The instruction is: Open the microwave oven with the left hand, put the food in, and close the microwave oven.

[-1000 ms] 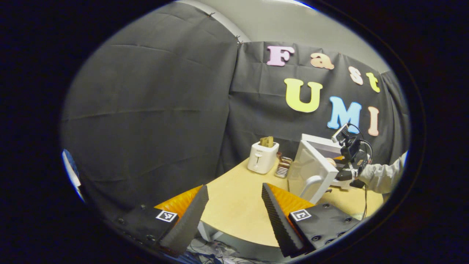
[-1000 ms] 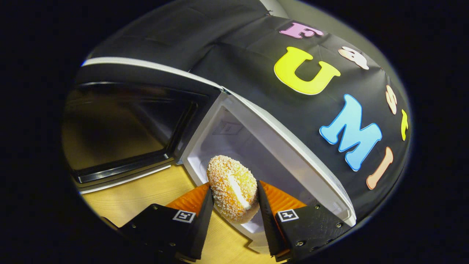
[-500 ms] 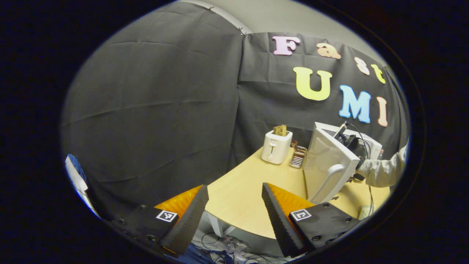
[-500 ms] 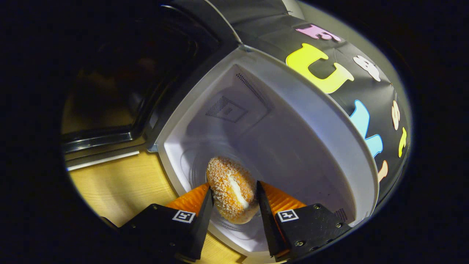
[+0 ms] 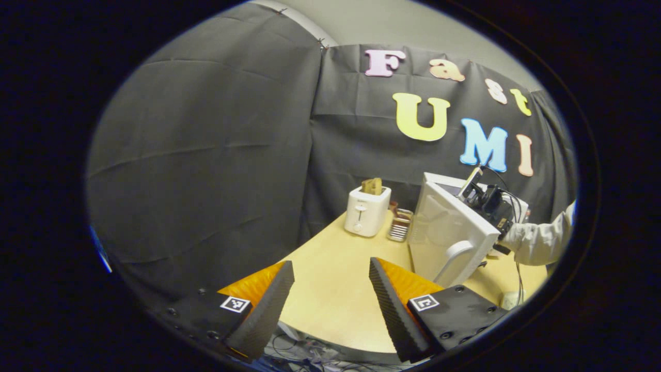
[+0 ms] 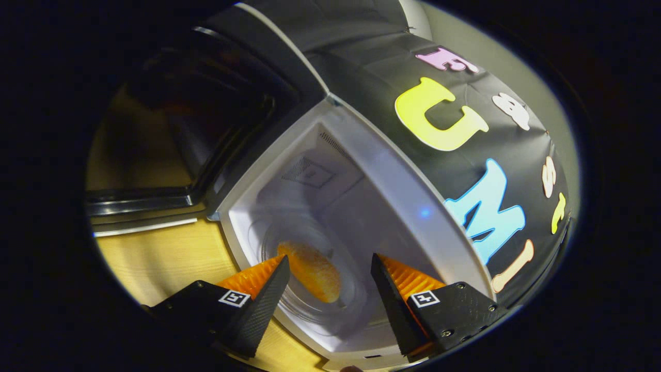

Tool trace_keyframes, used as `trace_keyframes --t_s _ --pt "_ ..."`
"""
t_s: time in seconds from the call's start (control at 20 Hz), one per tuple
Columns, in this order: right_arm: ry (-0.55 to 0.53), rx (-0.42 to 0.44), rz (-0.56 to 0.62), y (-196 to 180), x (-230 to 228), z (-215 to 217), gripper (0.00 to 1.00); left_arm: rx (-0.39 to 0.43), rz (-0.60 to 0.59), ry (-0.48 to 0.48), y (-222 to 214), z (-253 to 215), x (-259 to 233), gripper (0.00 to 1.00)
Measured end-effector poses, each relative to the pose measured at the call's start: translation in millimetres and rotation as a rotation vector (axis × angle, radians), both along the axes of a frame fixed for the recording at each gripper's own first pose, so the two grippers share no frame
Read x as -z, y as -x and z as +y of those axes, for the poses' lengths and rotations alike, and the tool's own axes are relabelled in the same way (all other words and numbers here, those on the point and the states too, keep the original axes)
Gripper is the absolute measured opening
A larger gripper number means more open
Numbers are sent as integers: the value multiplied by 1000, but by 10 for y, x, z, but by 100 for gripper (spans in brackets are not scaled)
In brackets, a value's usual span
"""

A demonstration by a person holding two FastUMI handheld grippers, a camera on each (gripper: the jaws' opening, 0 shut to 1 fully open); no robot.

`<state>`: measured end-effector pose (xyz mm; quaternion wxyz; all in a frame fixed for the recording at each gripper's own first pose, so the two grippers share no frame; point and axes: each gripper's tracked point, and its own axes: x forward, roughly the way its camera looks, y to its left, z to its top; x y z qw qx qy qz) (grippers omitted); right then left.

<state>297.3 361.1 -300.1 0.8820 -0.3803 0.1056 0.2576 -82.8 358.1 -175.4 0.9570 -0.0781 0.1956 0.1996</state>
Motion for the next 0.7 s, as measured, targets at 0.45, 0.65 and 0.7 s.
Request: trace_keyframes --t_s 0.45,0.65,0.7 --pt "-261 58 -21 593 -1164 -576 96 126 -62 17 -825 -432 -2 95" --pt "-395 136 -25 799 -1688 -1042 97 148 -63 -10 -1000 -531 99 96" --pt "-443 158 -28 873 -1844 -1170 97 148 -56 -15 -1036 -528 145 94"
